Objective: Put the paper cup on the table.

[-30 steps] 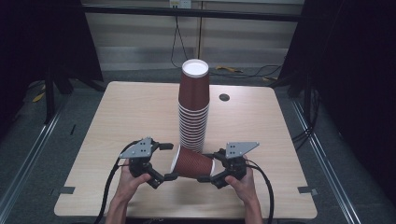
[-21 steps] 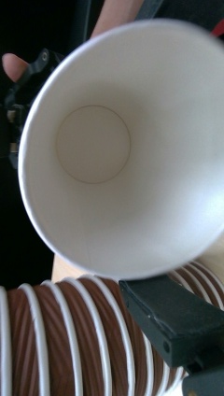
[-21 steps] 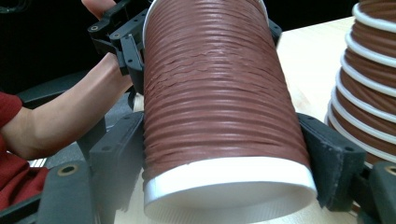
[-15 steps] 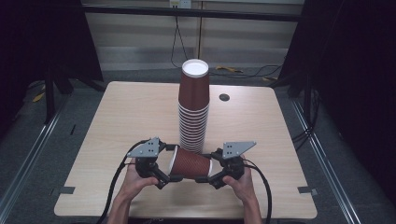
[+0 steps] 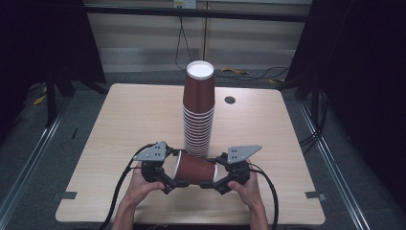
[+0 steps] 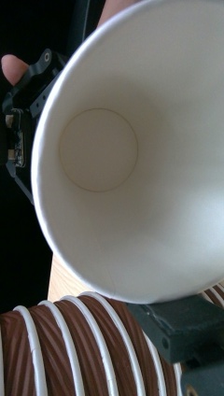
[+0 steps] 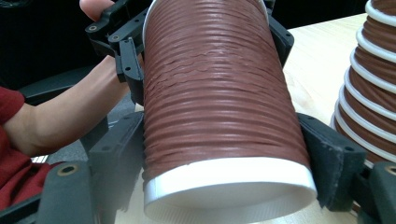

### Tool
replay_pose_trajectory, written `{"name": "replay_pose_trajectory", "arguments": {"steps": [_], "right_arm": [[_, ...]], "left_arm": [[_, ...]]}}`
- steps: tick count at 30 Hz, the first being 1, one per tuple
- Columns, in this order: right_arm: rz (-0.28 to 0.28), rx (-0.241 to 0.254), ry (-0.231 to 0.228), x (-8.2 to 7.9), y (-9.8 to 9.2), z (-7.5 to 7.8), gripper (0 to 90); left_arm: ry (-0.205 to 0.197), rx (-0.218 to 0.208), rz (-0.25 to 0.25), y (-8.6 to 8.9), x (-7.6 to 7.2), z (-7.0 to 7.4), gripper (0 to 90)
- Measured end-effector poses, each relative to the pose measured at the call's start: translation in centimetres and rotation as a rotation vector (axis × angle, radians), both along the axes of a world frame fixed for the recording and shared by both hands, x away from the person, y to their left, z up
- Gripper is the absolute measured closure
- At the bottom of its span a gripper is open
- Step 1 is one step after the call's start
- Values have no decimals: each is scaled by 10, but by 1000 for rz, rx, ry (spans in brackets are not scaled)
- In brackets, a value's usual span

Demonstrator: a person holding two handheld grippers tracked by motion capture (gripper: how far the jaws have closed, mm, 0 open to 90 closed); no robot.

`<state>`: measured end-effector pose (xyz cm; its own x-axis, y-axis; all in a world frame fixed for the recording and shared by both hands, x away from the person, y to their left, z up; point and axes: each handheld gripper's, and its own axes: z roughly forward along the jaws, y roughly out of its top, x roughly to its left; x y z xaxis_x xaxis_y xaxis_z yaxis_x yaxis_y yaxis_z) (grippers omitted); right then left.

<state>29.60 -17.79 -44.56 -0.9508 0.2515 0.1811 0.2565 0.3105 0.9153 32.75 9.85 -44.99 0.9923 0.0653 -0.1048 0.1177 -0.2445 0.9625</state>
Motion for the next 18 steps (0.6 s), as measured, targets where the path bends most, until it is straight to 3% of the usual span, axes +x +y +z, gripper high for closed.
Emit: {"name": "replay_pose_trajectory", "arguments": {"steps": [7, 18], "right_arm": [[13, 11, -2, 2, 0, -1, 225], [10, 8, -2, 2, 0, -4, 210]], "left_arm": [[27, -14, -12, 3, 2, 0, 42], [1, 15, -9, 3, 0, 3, 49]]}}
